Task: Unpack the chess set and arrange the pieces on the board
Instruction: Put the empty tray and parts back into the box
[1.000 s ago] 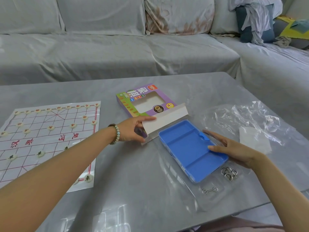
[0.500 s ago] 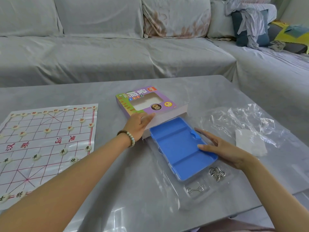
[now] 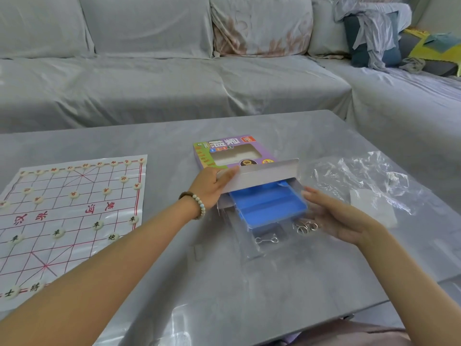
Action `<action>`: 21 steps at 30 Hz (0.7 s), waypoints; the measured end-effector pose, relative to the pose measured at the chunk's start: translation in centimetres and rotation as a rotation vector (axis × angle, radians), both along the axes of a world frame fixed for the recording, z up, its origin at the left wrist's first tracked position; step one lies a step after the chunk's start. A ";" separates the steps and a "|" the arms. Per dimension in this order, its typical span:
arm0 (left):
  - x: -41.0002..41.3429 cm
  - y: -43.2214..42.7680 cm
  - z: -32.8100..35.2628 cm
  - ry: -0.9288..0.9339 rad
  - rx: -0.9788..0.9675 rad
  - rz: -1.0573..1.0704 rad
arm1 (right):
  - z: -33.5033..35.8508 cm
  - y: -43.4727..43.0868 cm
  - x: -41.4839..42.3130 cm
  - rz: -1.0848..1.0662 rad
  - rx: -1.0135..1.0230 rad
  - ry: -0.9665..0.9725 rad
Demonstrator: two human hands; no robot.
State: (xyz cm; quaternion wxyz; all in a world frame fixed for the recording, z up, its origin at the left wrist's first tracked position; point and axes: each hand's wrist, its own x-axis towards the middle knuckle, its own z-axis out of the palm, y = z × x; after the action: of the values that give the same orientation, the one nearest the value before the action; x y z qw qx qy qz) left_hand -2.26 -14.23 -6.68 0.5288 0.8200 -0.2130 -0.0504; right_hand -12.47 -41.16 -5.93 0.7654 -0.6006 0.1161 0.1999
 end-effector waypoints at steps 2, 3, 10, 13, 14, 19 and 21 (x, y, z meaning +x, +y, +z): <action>0.1 0.1 0.7 0.003 -0.031 0.043 | 0.3 -0.8 -0.8 0.110 0.022 -0.040; 0.2 0.2 0.9 0.004 -0.038 0.064 | 0.7 -0.8 -1.3 0.175 -0.009 -0.055; -0.3 -0.8 1.5 0.050 0.065 0.073 | 0.3 0.6 -0.8 -0.067 -0.281 -0.190; -1.0 -1.5 1.8 0.082 0.075 0.002 | -0.3 2.1 0.6 -0.254 -0.358 -0.202; -1.2 -1.7 2.0 0.095 0.080 -0.010 | -0.5 2.4 1.1 -0.295 -0.370 -0.199; -1.7 -2.2 3.5 0.108 0.132 -0.022 | -1.1 2.9 2.2 -0.391 -0.436 -0.233; -1.7 -2.4 3.9 0.133 0.163 -0.043 | -1.4 2.8 2.2 -0.395 -0.430 -0.218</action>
State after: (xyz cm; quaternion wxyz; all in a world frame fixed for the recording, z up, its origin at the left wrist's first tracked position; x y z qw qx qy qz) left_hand -3.99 -16.64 -2.83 0.4723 0.8503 -0.1902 -0.1331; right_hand -10.23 -38.35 -7.29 0.6527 -0.7325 0.1875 -0.0475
